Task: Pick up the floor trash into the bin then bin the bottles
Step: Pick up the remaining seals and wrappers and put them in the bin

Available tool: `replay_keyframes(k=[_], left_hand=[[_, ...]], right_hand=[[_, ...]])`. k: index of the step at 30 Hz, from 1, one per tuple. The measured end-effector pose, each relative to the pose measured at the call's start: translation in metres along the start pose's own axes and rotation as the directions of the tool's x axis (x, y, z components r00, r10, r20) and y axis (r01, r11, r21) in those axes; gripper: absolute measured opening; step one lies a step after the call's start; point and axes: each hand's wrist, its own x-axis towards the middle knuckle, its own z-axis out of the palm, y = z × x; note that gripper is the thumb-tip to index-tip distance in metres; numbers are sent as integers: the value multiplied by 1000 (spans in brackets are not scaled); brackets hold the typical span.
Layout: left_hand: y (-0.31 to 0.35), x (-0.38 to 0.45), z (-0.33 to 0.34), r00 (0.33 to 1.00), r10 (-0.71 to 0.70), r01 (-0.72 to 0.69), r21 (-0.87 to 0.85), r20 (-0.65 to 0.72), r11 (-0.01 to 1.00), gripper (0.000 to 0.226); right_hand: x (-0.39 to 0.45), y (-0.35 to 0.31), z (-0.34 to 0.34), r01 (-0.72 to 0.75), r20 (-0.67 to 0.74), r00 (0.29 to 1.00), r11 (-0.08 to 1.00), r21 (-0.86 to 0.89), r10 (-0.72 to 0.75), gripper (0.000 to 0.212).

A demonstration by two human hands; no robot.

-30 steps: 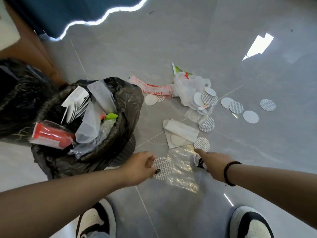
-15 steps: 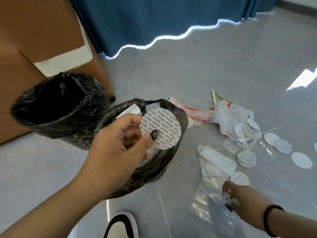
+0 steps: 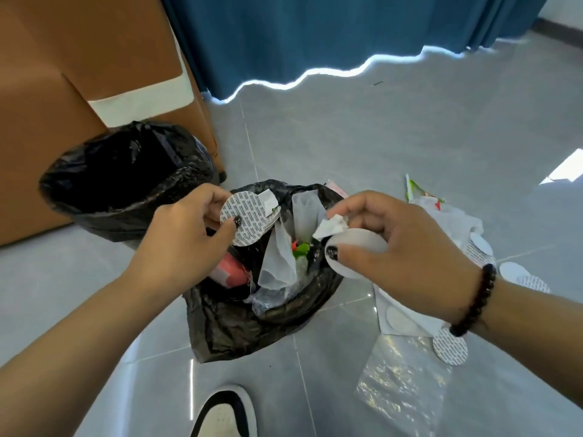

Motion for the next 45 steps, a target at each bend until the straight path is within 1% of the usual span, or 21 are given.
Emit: replay_keyframes(k=[3, 5, 8, 10, 12, 15, 17, 19, 21, 25, 28, 32, 34, 35, 36, 38, 39, 40, 41, 43, 45], left_hand=[[-4, -4, 7, 999, -42, 42, 30, 30, 999, 27], [-3, -8, 8, 997, -59, 58, 25, 45, 998, 30], [-1, -15, 7, 997, -44, 41, 38, 62, 998, 30], [-2, -20, 5, 996, -46, 42, 51, 77, 998, 30], [-4, -24, 5, 996, -49, 44, 64, 79, 997, 32], [-4, -29, 7, 996, -21, 17, 45, 89, 999, 31], [-5, -33, 8, 995, 40, -44, 38, 94, 998, 29], [-8, -35, 9, 989, 125, -131, 77, 74, 988, 27], [-11, -36, 9, 980, 198, -201, 115, 34, 973, 23], [-13, -37, 10, 960, 281, -280, 131, 10, 951, 28], [-9, -42, 16, 931, 365, -366, 134, 31, 921, 28], [-2, -54, 33, 866, 490, -499, 135, 96, 856, 23], [0, -60, 40, 847, 514, -531, 164, 140, 831, 21], [0, -62, 43, 844, 512, -535, 180, 163, 825, 22], [-1, -64, 45, 842, 506, -537, 188, 188, 822, 23], [-4, -64, 46, 838, 496, -539, 198, 227, 819, 26], [-5, -64, 47, 838, 490, -537, 204, 241, 819, 26], [-6, -63, 46, 839, 482, -533, 212, 252, 819, 27], [-6, -63, 47, 842, 473, -528, 219, 257, 820, 27], [-5, -63, 49, 847, 466, -521, 228, 254, 823, 25], [-4, -64, 51, 854, 465, -513, 228, 233, 828, 23]], right_hand=[[22, 12, 14, -48, 32, 998, 996, -72, 51, 31], [31, 18, 16, -90, 4, 996, 995, -40, 91, 39], [34, 16, 10, -102, -57, 993, 994, 25, 103, 52], [35, 11, 7, -81, -101, 991, 995, 64, 87, 48], [38, 7, 9, -44, -134, 989, 993, 114, 59, 38], [42, 8, 24, 4, -143, 990, 988, 156, 19, 29], [44, 16, 35, 39, -126, 991, 997, 63, -31, 30], [45, 27, 41, 84, -100, 991, 991, -107, -94, 31], [43, 38, 42, 133, -125, 978, 965, -228, -164, 33], [36, 52, 36, 258, -278, 892, 906, -336, -357, 31], [31, 62, 33, 286, -325, 853, 887, -363, -408, 25], [23, 83, 27, 222, -415, 851, 937, -269, -321, 24], [10, 101, 24, 174, -455, 845, 948, -265, -282, 29], [1, 113, 23, 143, -447, 855, 948, -283, -263, 32], [-12, 127, 24, 107, -414, 878, 941, -322, -241, 36], [-40, 156, 29, 23, -266, 952, 897, -441, -155, 46], [-56, 171, 33, -51, -169, 985, 852, -521, -45, 51], [-71, 185, 37, -134, -86, 991, 782, -608, 103, 59], [-87, 198, 41, -231, -34, 958, 694, -682, 285, 69], [-117, 224, 43, -354, -14, 837, 521, -776, 547, 91], [-139, 233, 49, -373, 10, 752, 439, -818, 659, 100]])
